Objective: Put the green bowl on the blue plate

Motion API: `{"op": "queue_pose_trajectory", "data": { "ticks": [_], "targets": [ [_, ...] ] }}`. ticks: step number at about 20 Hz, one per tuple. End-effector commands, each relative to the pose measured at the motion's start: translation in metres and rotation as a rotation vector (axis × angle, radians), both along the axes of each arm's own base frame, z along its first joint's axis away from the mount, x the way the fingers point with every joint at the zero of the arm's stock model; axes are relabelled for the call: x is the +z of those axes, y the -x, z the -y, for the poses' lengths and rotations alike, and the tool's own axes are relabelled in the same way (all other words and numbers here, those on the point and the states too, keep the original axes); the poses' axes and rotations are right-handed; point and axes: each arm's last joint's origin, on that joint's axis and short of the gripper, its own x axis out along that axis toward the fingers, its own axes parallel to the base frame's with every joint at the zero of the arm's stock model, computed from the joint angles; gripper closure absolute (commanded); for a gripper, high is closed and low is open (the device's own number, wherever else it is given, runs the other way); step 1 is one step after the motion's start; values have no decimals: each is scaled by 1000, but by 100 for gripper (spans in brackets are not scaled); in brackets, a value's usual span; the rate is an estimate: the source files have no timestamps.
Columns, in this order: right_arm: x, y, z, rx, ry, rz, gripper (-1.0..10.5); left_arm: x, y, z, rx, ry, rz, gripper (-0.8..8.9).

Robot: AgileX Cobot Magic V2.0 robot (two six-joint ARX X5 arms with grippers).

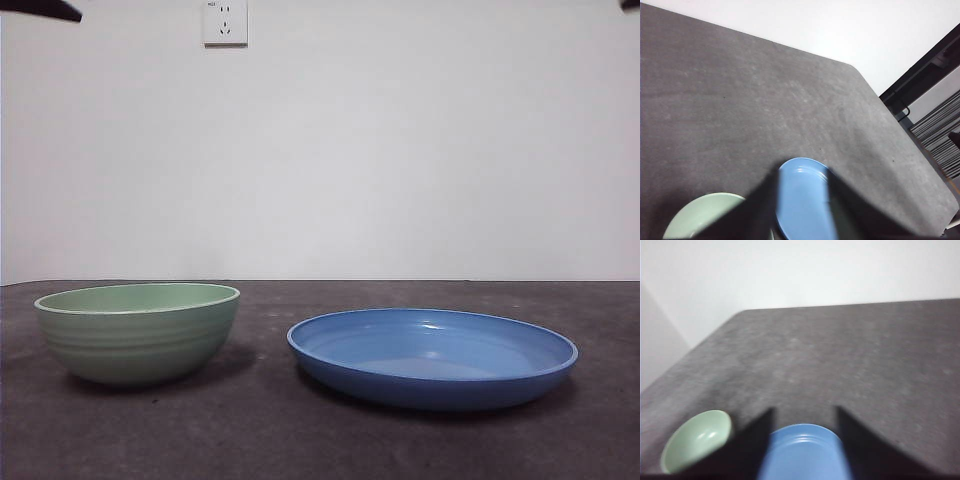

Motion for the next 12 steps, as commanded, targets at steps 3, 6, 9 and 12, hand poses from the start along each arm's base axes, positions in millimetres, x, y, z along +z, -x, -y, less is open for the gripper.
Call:
{"op": "queue_pose_trajectory", "data": {
  "ticks": [3, 6, 9, 12],
  "targets": [
    [1, -6, 1, -74, 36, -14, 345, 2, -6, 1, -19, -29, 31, 233],
    [-1, -8, 1, -86, 42, -31, 346, 0, -8, 1, -20, -30, 19, 188],
    [-2, -9, 1, -85, 42, -33, 346, -2, -11, 1, -21, -33, 8, 188],
    [-1, -9, 1, -85, 41, -33, 346, -4, -14, 1, -25, -45, 6, 188]
  ]
}}
